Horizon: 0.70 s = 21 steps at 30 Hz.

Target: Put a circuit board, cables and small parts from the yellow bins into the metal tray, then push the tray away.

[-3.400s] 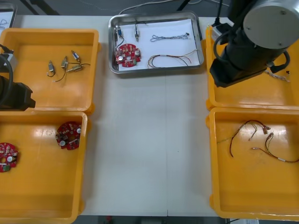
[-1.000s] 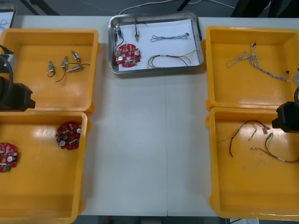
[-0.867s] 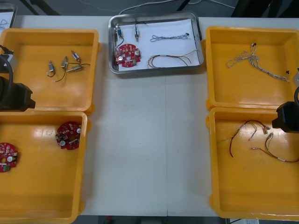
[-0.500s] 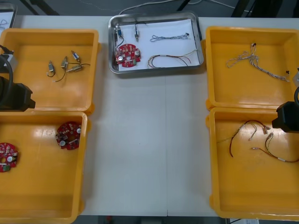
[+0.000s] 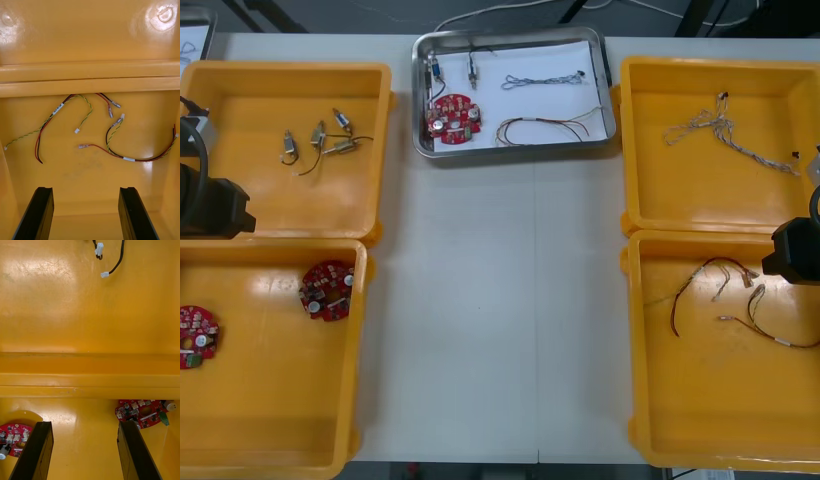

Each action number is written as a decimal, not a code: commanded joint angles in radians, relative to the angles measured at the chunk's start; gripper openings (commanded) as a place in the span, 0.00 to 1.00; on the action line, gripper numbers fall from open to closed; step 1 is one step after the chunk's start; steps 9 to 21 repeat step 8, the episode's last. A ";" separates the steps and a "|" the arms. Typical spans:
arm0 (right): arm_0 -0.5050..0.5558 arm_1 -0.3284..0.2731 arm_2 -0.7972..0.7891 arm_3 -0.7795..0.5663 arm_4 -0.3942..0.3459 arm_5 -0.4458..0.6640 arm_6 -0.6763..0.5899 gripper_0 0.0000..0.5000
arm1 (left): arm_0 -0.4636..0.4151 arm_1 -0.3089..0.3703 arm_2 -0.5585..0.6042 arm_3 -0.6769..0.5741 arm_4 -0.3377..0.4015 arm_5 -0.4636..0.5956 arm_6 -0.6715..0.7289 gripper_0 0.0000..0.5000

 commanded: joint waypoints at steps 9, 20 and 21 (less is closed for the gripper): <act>0.013 0.008 -0.028 -0.032 0.008 0.000 0.040 1.00 | 0.012 -0.009 0.030 -0.031 0.003 0.006 0.091 1.00; 0.013 0.008 -0.028 -0.032 0.008 0.000 0.040 1.00 | 0.012 -0.009 0.030 -0.031 0.003 0.006 0.091 1.00; 0.013 0.008 -0.028 -0.032 0.008 0.000 0.040 1.00 | 0.012 -0.009 0.030 -0.031 0.003 0.006 0.091 1.00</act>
